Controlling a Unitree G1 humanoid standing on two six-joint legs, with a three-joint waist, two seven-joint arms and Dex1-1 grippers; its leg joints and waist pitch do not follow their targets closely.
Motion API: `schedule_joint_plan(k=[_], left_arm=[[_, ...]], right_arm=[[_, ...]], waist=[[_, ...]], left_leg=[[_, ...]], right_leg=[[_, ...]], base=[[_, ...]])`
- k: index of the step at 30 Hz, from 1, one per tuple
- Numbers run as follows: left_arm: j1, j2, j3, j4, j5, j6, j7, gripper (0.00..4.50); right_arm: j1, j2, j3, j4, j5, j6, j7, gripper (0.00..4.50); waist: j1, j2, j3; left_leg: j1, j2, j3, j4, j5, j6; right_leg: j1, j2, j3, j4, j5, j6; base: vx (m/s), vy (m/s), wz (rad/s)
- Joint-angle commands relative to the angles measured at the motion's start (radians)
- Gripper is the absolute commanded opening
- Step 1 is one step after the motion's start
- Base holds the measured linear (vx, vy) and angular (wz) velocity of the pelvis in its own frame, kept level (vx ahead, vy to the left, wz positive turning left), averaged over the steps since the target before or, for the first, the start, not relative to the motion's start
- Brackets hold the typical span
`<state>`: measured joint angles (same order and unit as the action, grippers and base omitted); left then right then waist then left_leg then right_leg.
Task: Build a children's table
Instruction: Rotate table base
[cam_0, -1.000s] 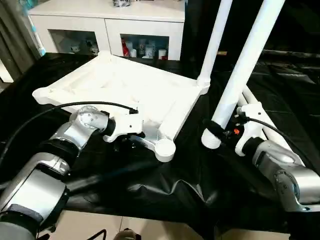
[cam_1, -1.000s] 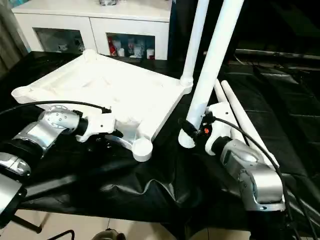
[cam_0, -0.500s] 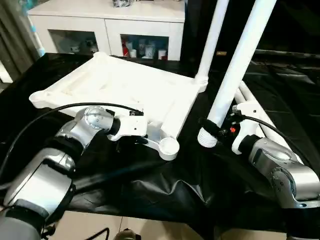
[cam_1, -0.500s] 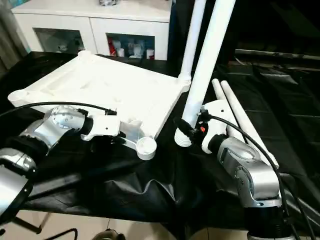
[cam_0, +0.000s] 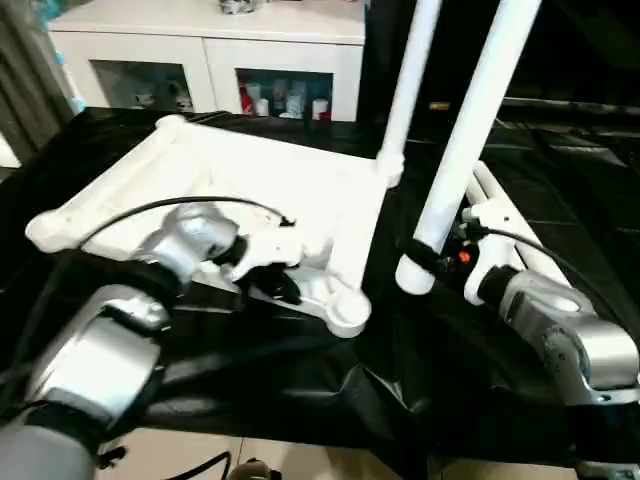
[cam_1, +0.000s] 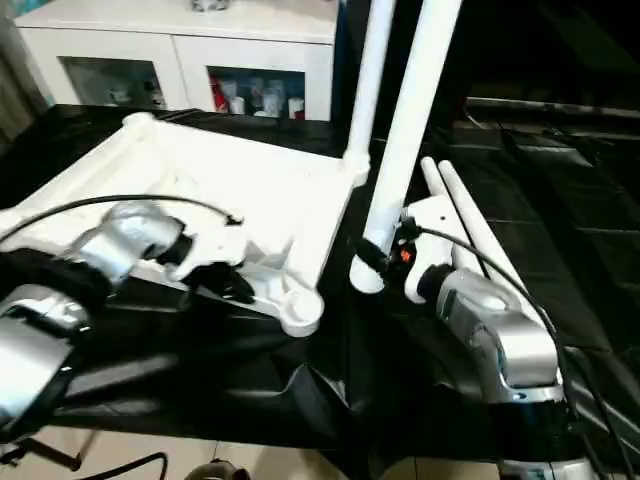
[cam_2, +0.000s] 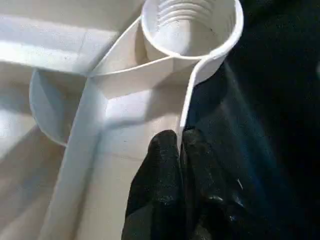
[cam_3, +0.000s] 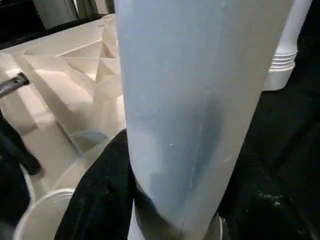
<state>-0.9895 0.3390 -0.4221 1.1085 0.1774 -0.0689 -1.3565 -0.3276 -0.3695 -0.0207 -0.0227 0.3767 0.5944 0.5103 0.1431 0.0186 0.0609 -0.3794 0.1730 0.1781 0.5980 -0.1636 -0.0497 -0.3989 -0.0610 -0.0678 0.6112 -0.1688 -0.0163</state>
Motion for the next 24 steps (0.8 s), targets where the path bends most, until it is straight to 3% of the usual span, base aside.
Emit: schedule_joint_plan(k=[1,5,8,10,13,14,20,22,24], left_arm=[[0.027,-0.017,0.027,0.05,-0.009,0.132,0.104,0.0],[0.045,-0.04,0.073,0.013,-0.027,0.261,0.237,0.0],[0.066,-0.054,0.097,-0.031,-0.026,0.306,0.341,0.0],[0.107,-0.061,0.106,-0.125,-0.01,0.349,0.385,0.0],[0.176,-0.071,0.119,-0.288,0.0,0.406,0.419,0.0],[0.235,-0.073,0.114,-0.401,0.008,0.41,0.445,0.0],[0.313,-0.076,0.098,-0.525,0.004,0.339,0.489,0.0],[0.357,-0.083,0.09,-0.601,-0.003,0.331,0.493,0.0],[0.409,-0.119,0.113,-0.682,-0.043,0.333,0.502,0.0]], right_arm=[[-0.025,-0.013,-0.005,0.006,-0.011,-0.018,0.009,1.87],[-0.034,-0.015,-0.009,0.018,-0.016,-0.023,0.014,1.87],[-0.038,-0.017,-0.012,0.019,-0.014,-0.021,0.014,1.87],[-0.044,-0.016,-0.015,0.024,-0.011,-0.021,0.013,1.87],[-0.051,-0.006,-0.028,0.032,0.0,-0.017,0.007,1.87],[-0.056,0.004,-0.039,0.036,0.01,-0.007,-0.005,1.87],[-0.066,0.027,-0.055,0.057,0.016,-0.011,-0.028,1.87],[-0.067,0.042,-0.063,0.069,0.017,-0.023,-0.042,1.87],[-0.053,0.053,-0.032,0.067,-0.022,-0.064,-0.056,1.87]], waist=[[0.003,-0.014,-0.069],[-0.004,-0.021,-0.064],[-0.011,-0.027,-0.064],[-0.016,-0.028,-0.063],[-0.024,-0.026,-0.066],[-0.025,-0.026,-0.067],[-0.027,-0.031,-0.068],[-0.03,-0.045,-0.068],[-0.031,-0.033,-0.071]], left_leg=[[0.025,0.056,-0.023,-0.067,-0.238,0.008],[0.013,0.052,-0.03,-0.072,-0.244,0.011],[0.016,0.044,-0.031,-0.07,-0.257,0.012],[0.017,0.042,-0.032,-0.07,-0.26,0.015],[0.023,0.051,-0.033,-0.071,-0.269,0.017],[0.026,0.054,-0.032,-0.07,-0.268,0.02],[0.022,0.051,-0.026,-0.073,-0.259,0.024],[0.021,0.057,-0.026,-0.076,-0.254,0.023],[0.021,0.059,-0.025,-0.074,-0.236,0.015]], right_leg=[[0.046,-0.111,0.051,-0.086,-0.358,-0.19],[0.055,-0.11,0.044,-0.097,-0.457,-0.135],[0.052,-0.107,0.039,-0.11,-0.537,-0.091],[0.048,-0.104,0.036,-0.116,-0.567,-0.074],[0.043,-0.105,0.039,-0.113,-0.539,-0.094],[0.039,-0.104,0.041,-0.11,-0.51,-0.111],[0.035,-0.095,0.045,-0.105,-0.45,-0.112],[0.036,-0.098,0.047,-0.1,-0.433,-0.117],[0.033,-0.097,0.048,-0.096,-0.384,-0.131]], base=[[0.0,0.0,0.0],[0.0,0.0,0.0],[0.0,0.0,0.0],[0.0,0.0,0.0],[0.0,0.0,0.0],[0.0,0.0,0.0],[0.0,0.0,0.0],[0.0,0.0,0.0],[0.0,0.0,0.0]])
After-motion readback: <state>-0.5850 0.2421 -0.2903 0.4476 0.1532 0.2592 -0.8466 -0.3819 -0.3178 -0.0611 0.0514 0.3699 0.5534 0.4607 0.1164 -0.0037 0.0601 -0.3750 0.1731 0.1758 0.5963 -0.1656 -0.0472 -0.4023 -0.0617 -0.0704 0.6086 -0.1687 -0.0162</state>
